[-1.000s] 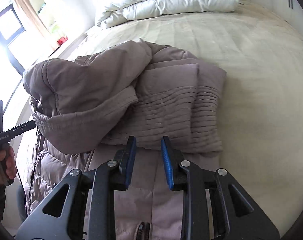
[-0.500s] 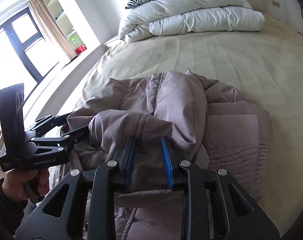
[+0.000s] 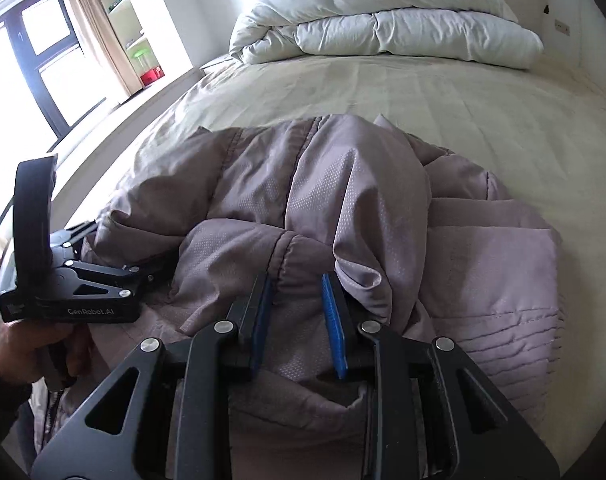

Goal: Fold large clothes

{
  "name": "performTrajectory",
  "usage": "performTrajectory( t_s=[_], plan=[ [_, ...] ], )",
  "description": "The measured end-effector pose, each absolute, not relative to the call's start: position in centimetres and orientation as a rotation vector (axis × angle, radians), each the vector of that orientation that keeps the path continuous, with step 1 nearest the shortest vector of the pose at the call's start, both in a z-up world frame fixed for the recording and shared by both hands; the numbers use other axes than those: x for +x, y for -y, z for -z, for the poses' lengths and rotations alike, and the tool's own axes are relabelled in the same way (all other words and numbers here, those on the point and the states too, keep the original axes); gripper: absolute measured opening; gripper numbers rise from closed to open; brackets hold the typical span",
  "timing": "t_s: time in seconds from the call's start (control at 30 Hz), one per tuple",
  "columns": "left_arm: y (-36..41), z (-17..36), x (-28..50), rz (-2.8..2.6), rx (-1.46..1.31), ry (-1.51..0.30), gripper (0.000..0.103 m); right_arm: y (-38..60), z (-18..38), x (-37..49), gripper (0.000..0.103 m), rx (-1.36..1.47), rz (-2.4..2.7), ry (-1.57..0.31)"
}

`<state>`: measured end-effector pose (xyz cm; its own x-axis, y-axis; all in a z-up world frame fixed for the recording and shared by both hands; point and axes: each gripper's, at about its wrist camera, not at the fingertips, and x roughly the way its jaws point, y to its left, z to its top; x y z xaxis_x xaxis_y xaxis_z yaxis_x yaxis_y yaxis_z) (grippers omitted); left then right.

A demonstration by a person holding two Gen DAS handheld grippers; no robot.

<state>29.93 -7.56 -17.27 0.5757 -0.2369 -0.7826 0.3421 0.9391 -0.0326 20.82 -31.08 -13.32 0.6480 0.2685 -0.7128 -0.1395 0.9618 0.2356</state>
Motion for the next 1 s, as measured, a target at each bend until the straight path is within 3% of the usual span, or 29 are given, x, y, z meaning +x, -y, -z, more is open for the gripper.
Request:
performTrajectory(
  t_s=[0.17, 0.33, 0.57, 0.67, 0.8, 0.93, 1.0],
  plan=[
    [7.4, 16.2, 28.2, 0.289, 0.155, -0.828, 0.093, 31.5, 9.0, 18.4, 0.025, 0.145, -0.211, -0.708],
    [7.1, 18.7, 29.5, 0.306, 0.126, -0.869, 0.102, 30.8, 13.9, 21.3, 0.025, 0.049, -0.148, -0.875],
    [7.6, 19.4, 29.8, 0.309, 0.139, -0.862, 0.103, 29.4, 16.0, 21.9, 0.025, -0.066, -0.111, -0.818],
    [7.1, 18.9, 29.1, 0.316, 0.117, -0.858, 0.103, 29.8, 14.2, 21.4, 0.025, -0.003, -0.102, -0.835],
    [6.9, 18.8, 27.8, 0.297, 0.119, -0.822, 0.103, 29.5, 11.2, 18.6, 0.025, 0.047, -0.133, -0.724],
    [6.7, 19.3, 27.9, 0.303, 0.112, -0.818, 0.103, 28.4, 15.0, 19.3, 0.025, -0.030, -0.147, -0.841],
    [6.7, 19.5, 28.0, 0.305, 0.114, -0.821, 0.103, 28.9, 15.8, 19.0, 0.025, -0.009, -0.170, -0.803]
  ],
)
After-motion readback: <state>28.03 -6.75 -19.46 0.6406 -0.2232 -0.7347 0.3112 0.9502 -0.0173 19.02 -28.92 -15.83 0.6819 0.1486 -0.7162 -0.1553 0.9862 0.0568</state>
